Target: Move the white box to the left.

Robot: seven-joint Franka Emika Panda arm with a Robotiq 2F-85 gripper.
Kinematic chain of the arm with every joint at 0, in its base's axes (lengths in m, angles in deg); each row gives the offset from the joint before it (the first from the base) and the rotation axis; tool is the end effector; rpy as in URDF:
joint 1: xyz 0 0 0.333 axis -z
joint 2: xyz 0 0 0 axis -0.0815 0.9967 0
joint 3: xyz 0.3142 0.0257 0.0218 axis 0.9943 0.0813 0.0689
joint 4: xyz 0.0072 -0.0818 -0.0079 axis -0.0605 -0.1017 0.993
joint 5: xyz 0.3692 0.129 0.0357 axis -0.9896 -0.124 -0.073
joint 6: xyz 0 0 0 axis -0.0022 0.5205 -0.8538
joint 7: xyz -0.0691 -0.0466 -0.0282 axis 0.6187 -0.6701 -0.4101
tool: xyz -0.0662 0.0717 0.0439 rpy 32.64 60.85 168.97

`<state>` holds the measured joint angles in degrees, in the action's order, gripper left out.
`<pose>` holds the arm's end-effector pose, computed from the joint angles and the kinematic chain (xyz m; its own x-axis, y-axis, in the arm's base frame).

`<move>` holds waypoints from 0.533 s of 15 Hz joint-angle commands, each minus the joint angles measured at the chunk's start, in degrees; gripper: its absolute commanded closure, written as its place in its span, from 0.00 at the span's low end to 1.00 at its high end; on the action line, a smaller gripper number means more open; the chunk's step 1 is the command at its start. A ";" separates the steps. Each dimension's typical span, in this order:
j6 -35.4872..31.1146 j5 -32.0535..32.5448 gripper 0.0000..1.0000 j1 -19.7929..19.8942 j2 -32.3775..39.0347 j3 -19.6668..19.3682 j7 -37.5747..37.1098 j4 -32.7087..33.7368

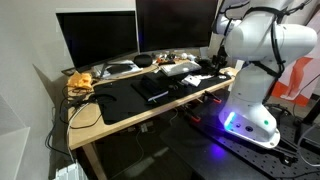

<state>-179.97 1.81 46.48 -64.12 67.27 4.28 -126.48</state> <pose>0.2787 -0.4339 0.1977 0.9481 -0.2935 -0.1222 -0.3171 -0.8471 -0.4265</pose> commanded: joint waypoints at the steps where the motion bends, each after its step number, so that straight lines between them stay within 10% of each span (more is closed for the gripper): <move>1: -0.72 1.20 0.13 0.43 -4.60 0.30 2.91 -3.31; 8: -2.10 6.51 0.00 -3.08 -12.98 -0.63 3.17 -10.03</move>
<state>-180.14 5.88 45.24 -70.56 67.25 7.74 -130.90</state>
